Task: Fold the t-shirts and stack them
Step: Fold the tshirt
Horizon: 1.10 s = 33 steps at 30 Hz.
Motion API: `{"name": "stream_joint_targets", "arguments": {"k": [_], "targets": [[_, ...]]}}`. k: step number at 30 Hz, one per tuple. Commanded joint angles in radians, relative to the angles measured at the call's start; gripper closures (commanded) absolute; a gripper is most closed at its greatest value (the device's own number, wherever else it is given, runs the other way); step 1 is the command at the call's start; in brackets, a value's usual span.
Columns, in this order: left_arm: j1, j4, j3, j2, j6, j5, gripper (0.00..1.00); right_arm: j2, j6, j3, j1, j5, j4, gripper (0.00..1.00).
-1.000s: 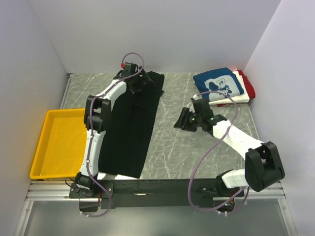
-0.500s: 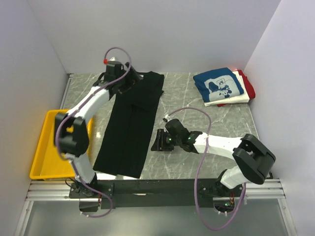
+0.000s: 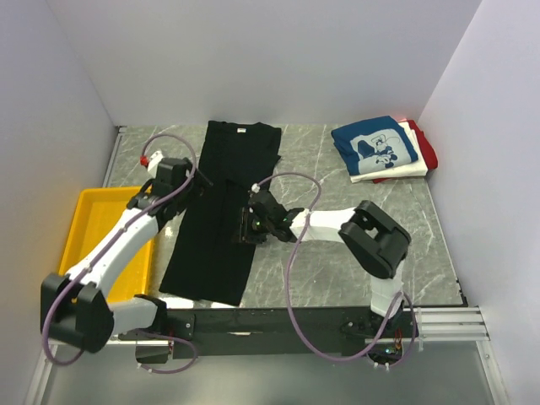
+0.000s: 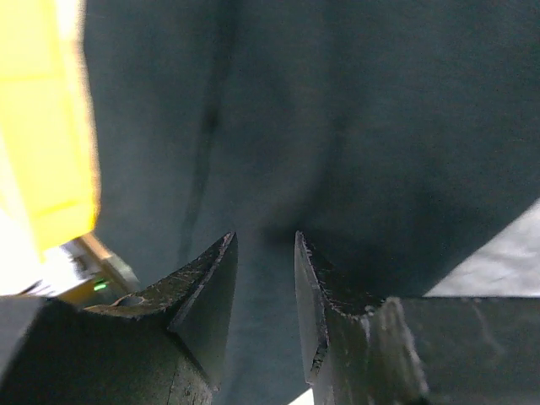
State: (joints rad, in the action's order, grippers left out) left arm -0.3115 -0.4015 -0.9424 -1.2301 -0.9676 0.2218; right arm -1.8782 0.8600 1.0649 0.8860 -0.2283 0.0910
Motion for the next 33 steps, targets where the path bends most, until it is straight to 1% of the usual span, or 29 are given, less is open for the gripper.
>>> {"name": "stream_joint_targets", "arguments": {"k": [1, 5, 10, 11, 16, 19, 20, 21, 22, 23, 25, 26, 29, 30, 31, 33], "targets": [[-0.008, -0.032, 0.037, 0.081, -0.017, 0.059, 0.12, -0.061, -0.006, 0.05, 0.004, 0.04, -0.074, 0.59], [-0.009, -0.046, 0.065, 0.133, -0.013, 0.047, 0.12, -0.064, -0.033, 0.026, -0.019, 0.061, -0.135, 0.59], [-0.02, -0.053, 0.085, 0.156, -0.01, 0.022, 0.12, -0.007, -0.062, -0.071, -0.084, 0.064, -0.165, 0.58], [-0.026, -0.048, 0.096, 0.162, -0.01, 0.019, 0.12, 0.002, -0.076, -0.088, -0.122, 0.063, -0.162, 0.58], [-0.061, -0.048, 0.117, 0.159, -0.028, 0.008, 0.12, 0.053, -0.118, -0.187, -0.237, 0.026, -0.148, 0.58], [-0.109, -0.043, 0.148, 0.161, -0.058, 0.004, 0.12, 0.073, -0.163, -0.194, -0.26, 0.012, -0.161, 0.57], [-0.15, -0.048, 0.169, 0.161, -0.074, 0.023, 0.12, 0.08, -0.186, -0.191, -0.26, 0.018, -0.171, 0.57], [-0.173, -0.06, 0.18, 0.162, -0.094, 0.042, 0.13, 0.097, -0.2, -0.189, -0.265, 0.07, -0.197, 0.57], [-0.196, -0.065, 0.191, 0.164, -0.135, 0.054, 0.14, 0.105, -0.21, -0.186, -0.277, 0.096, -0.209, 0.55], [-0.242, -0.071, 0.209, 0.165, -0.155, 0.062, 0.14, 0.111, -0.228, -0.187, -0.294, 0.099, -0.214, 0.54], [-0.288, -0.086, 0.223, 0.161, -0.203, 0.083, 0.16, 0.114, -0.248, -0.18, -0.337, 0.042, -0.229, 0.54], [-0.331, -0.106, 0.226, 0.158, -0.223, 0.097, 0.17, 0.122, -0.265, -0.175, -0.34, 0.038, -0.237, 0.54], [-0.401, -0.16, 0.229, 0.156, -0.279, 0.128, 0.23, 0.207, -0.269, -0.203, -0.335, 0.021, -0.249, 0.54], [-0.42, -0.174, 0.232, 0.159, -0.308, 0.14, 0.25, 0.264, -0.269, -0.235, -0.334, 0.009, -0.238, 0.54], [-0.435, -0.203, 0.237, 0.171, -0.324, 0.143, 0.29, 0.293, -0.266, -0.25, -0.331, 0.0, -0.235, 0.54], [-0.483, -0.226, 0.254, 0.188, -0.368, 0.145, 0.32, 0.373, -0.256, -0.301, -0.311, -0.025, -0.232, 0.54]]}}
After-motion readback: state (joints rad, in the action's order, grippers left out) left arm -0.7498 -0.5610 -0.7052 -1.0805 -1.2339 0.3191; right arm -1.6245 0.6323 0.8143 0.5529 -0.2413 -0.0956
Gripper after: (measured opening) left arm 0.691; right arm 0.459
